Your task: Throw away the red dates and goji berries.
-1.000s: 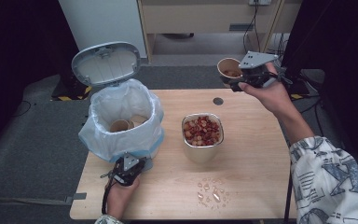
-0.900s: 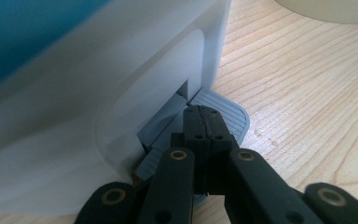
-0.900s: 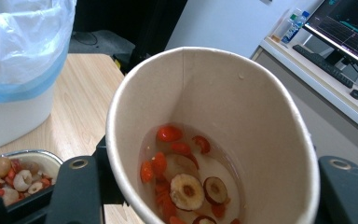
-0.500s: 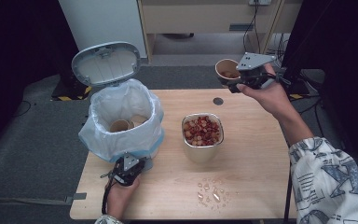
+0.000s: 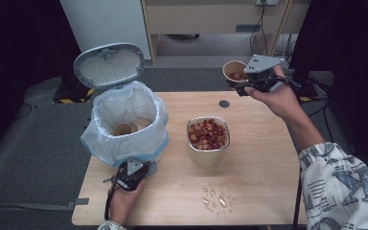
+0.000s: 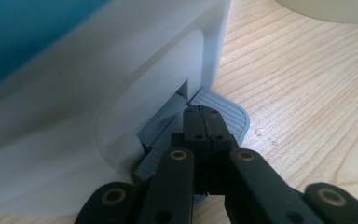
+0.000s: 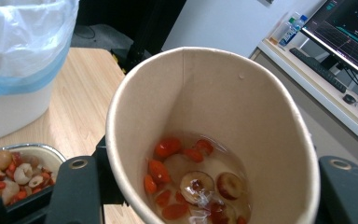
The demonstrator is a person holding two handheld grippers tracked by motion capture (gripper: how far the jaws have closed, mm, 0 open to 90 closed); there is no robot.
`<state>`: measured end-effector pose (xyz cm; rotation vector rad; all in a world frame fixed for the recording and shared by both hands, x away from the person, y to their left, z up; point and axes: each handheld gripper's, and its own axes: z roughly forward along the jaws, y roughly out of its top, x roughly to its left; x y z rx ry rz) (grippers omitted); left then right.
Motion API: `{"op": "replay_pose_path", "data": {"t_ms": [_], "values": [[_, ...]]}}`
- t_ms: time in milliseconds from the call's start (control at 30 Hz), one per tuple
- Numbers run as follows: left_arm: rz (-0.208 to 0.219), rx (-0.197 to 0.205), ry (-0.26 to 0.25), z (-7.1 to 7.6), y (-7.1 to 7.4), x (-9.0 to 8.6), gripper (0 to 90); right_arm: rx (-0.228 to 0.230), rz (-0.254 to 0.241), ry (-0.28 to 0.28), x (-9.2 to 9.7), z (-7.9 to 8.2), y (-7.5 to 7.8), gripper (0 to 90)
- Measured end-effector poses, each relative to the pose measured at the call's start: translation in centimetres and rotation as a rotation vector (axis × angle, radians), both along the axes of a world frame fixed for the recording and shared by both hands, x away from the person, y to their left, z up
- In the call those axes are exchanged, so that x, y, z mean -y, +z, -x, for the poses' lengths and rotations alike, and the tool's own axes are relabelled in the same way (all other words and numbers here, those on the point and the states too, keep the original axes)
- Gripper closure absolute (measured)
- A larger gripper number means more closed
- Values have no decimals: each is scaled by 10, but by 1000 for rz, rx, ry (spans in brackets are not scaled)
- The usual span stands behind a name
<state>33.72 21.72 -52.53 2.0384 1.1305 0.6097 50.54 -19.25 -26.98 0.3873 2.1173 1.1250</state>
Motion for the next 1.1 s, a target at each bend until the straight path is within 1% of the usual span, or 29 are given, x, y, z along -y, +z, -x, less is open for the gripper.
{"op": "replay_pose_path", "data": {"t_ms": [133,333,433,567,633,733,767,867,1033,1100], "values": [[0,1,0,0,0,0,893,8,13,13,-4,3,-1,370],[0,1,0,0,0,0,892,25,28,10,-5,6,0,370],[2,0,0,0,0,0,892,57,60,14,-7,10,0,370],[-1,2,1,0,0,0,892,78,97,18,-9,13,-3,370],[-1,2,1,0,0,0,892,85,113,19,-9,13,-4,370],[0,1,1,0,0,0,892,88,122,17,-7,12,-5,370],[1,1,1,0,0,0,892,95,134,10,-6,11,-6,370],[2,0,0,0,0,0,892,106,145,4,-7,9,-6,370],[1,1,0,0,0,0,892,125,164,28,-14,9,-6,370],[3,1,0,0,0,0,893,130,169,24,-14,9,-6,370]]}}
